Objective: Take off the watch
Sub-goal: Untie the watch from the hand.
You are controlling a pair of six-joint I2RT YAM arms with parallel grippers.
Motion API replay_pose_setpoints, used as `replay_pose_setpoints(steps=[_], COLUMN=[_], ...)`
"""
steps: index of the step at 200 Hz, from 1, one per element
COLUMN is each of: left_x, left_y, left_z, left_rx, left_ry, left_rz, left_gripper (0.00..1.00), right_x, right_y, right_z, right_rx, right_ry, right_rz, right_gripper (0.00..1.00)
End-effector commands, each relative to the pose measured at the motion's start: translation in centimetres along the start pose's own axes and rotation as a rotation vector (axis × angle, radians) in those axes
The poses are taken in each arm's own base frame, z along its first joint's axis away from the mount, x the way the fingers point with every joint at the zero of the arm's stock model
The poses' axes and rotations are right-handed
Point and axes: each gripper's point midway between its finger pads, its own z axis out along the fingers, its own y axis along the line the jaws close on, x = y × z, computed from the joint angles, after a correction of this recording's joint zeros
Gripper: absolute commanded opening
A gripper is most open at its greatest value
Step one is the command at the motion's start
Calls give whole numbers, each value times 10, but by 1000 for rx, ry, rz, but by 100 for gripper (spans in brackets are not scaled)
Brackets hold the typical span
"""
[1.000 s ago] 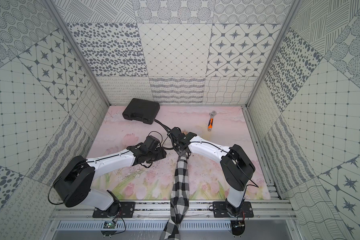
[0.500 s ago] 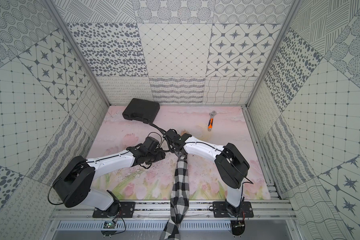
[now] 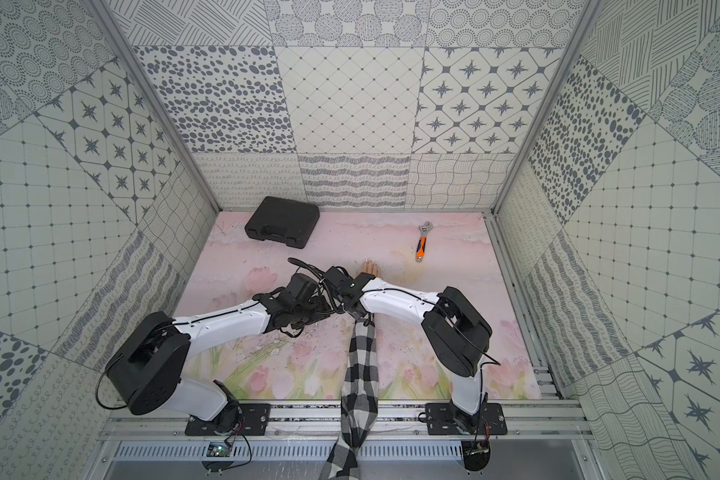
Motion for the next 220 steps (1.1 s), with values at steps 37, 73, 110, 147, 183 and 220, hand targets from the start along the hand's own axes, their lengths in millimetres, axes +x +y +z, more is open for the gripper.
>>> replay_pose_setpoints(steps=[37, 73, 110, 147, 183, 220], left_x=[-10, -12, -16, -14, -6, 6], left_y=[-27, -65, -97, -116, -136, -138], left_z=[2, 4, 7, 13, 17, 27], left_rx=[96, 264, 402, 469, 497, 475], left_ry=[-7, 20, 38, 60, 78, 104], left_rz=[8, 7, -8, -16, 20, 31], left_gripper=[74, 78, 82, 83, 83, 82], right_x=[-12, -14, -12, -9, -7, -6], right_y=[-13, -14, -18, -14, -9, -9], right_z=[-19, -23, -22, -17, -14, -13], right_rx=[-20, -138, -299, -462, -527, -533], right_ry=[-57, -86, -104, -121, -122, -121], right_rz=[103, 249, 462, 672, 751, 775], right_gripper=[0, 0, 0, 0, 0, 0])
